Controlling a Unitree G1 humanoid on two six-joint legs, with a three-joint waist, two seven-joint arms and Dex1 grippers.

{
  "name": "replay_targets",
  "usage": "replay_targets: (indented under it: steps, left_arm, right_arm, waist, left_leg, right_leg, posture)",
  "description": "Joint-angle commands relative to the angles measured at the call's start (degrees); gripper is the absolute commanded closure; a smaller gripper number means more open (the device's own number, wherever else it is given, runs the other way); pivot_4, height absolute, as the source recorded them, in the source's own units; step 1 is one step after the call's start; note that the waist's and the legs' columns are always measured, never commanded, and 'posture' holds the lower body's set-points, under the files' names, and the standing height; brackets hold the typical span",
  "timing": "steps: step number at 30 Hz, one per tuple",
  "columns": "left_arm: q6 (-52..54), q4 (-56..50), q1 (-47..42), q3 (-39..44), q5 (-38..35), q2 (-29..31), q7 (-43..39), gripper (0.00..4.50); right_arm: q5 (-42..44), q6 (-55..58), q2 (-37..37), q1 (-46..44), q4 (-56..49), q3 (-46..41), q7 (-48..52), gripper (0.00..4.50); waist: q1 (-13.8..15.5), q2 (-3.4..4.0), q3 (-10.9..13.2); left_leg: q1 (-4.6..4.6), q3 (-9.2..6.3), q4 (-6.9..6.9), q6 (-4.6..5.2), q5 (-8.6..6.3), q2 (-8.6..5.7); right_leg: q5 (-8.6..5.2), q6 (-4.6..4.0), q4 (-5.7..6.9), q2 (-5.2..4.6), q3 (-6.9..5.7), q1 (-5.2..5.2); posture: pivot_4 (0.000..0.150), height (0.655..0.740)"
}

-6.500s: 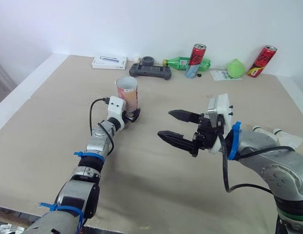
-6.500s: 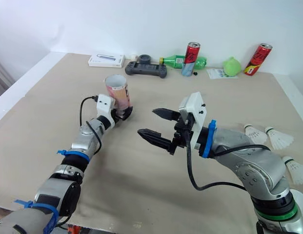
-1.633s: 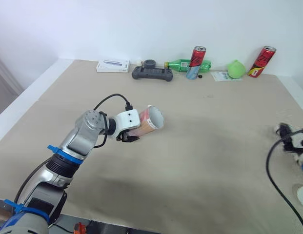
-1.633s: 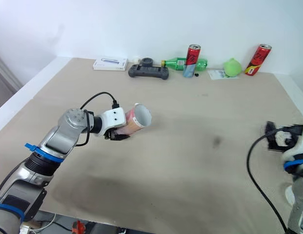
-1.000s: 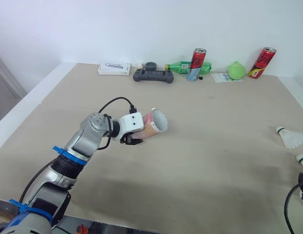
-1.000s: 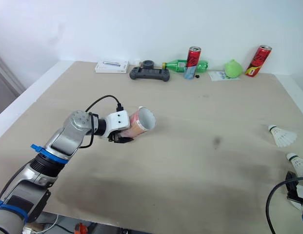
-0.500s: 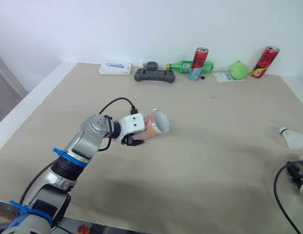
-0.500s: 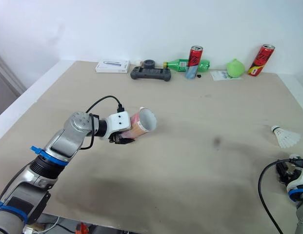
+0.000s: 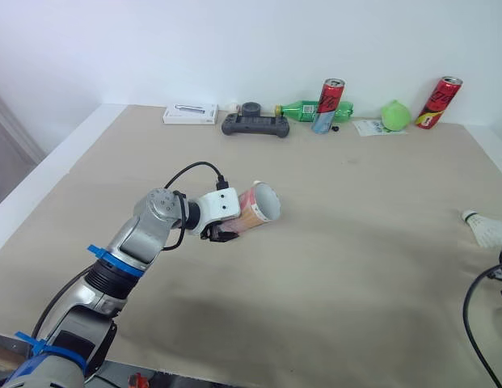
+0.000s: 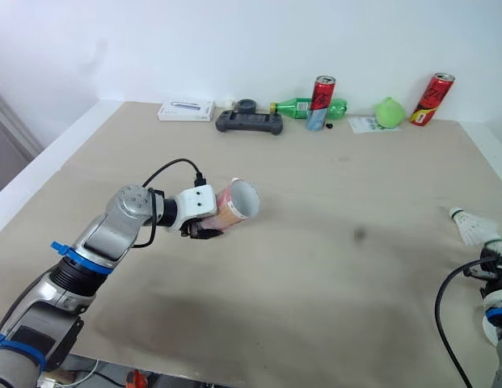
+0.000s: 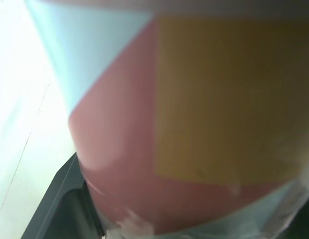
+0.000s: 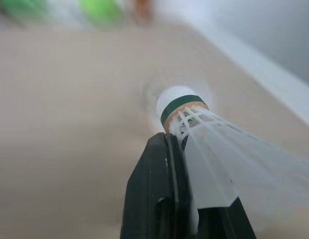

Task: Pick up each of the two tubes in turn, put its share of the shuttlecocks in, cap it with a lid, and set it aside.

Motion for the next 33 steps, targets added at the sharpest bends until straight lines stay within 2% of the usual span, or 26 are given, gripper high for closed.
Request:
replay_targets:
  steps: [1,3,7,10,15,19,27,29,30,33]
  left_arm:
    - [-0.5,1.6,0.0,-1.9,-0.2,-0.5,-0.4,1.52]
    - [-0.9,2.1,-0.1,-2.2,0.0,-0.6,-0.5,1.52]
    - [-0.9,2.4,-0.3,-2.2,0.0,-0.9,-0.4,1.52]
    - [-0.8,2.5,-0.3,-2.4,0.1,-1.2,-0.2,1.52]
    - [-0.4,1.8,-0.1,-2.6,0.1,-1.6,0.0,1.52]
    - [0.1,1.3,-0.1,-2.7,0.2,-2.0,0.2,1.52]
    - [1.3,-0.1,0.5,-2.8,0.1,-1.9,0.6,1.52]
    - [1.5,-0.4,0.6,-2.8,0.0,-1.9,0.7,1.52]
    - [1.6,-0.5,0.6,-2.8,0.0,-2.0,0.7,1.52]
    - [1.6,-0.3,0.4,-2.8,-0.1,-2.0,0.8,1.52]
  right_arm:
    - [7.2,6.3,-4.8,-0.7,-12.5,1.9,3.3,4.41]
    - [11.9,11.7,-8.1,-2.8,-18.6,5.7,4.5,4.41]
    - [18.2,20.6,-15.9,-14.1,-28.9,20.2,6.5,4.41]
    - [15.2,22.7,-17.8,-23.6,-31.8,33.0,8.3,4.41]
    - [6.2,19.7,-19.2,-30.1,-31.1,46.9,14.4,4.41]
    - [-1.1,17.0,-18.0,-34.5,-27.1,53.7,17.0,4.41]
    - [-4.5,17.0,-14.2,-39.3,-24.4,56.1,19.5,4.41]
    - [-2.7,18.4,-14.1,-39.6,-25.0,54.3,20.1,3.76]
    - [-1.7,19.1,-14.0,-39.4,-25.3,53.0,20.2,3.59]
    - [2.1,22.0,-13.7,-38.1,-26.7,48.3,19.5,2.15]
  waist:
    - [0.0,0.0,0.0]
    - [-0.1,0.0,0.0]
    - [-0.2,-0.1,0.1]
    - [0.1,-0.18,0.1]
    - [0.5,-0.4,0.0]
    - [0.6,-0.41,0.1]
    - [0.5,-0.45,0.1]
    - [0.5,-0.44,0.1]
    - [0.5,-0.44,0.1]
    - [0.6,-0.45,0.1]
  left_leg:
    - [0.0,0.0,0.01,0.0,0.0,0.0]
    - [0.0,0.06,0.04,0.01,0.01,0.0]
    - [0.03,0.06,0.04,0.14,0.11,0.03]
    - [0.0,-0.09,0.04,0.13,0.12,0.04]
    - [-0.51,-0.49,0.05,0.21,-0.01,-0.22]
    - [-0.82,-0.46,0.27,0.42,-0.11,-0.35]
    - [-0.79,-0.5,0.36,0.44,-0.08,-0.33]
    - [-0.8,-0.53,0.36,0.44,-0.08,-0.33]
    - [-0.8,-0.53,0.35,0.44,-0.08,-0.33]
    - [-0.81,-0.54,0.35,0.44,-0.08,-0.33]
  right_leg:
    - [0.01,0.01,0.0,-0.01,0.0,0.0]
    - [0.01,0.02,0.0,-0.04,0.03,0.0]
    - [0.03,0.02,-0.02,-0.07,-0.01,0.0]
    - [0.01,-0.02,-0.02,-0.15,-0.15,-0.01]
    - [-0.09,0.07,-0.33,-0.44,-0.38,-0.1]
    - [-0.07,0.29,-0.27,-0.42,-0.35,-0.25]
    - [0.0,0.27,-0.2,-0.45,-0.52,-0.24]
    - [-0.01,0.26,-0.2,-0.45,-0.51,-0.23]
    - [-0.02,0.26,-0.2,-0.45,-0.5,-0.23]
    - [-0.02,0.27,-0.2,-0.45,-0.49,-0.22]
  posture:
    - [0.15,0.74]
    - [0.15,0.74]
    - [0.15,0.74]
    - [0.15,0.74]
    - [0.15,0.74]
    - [0.15,0.74]
    - [0.15,0.74]
    - [0.15,0.74]
    - [0.15,0.74]
    - [0.15,0.74]
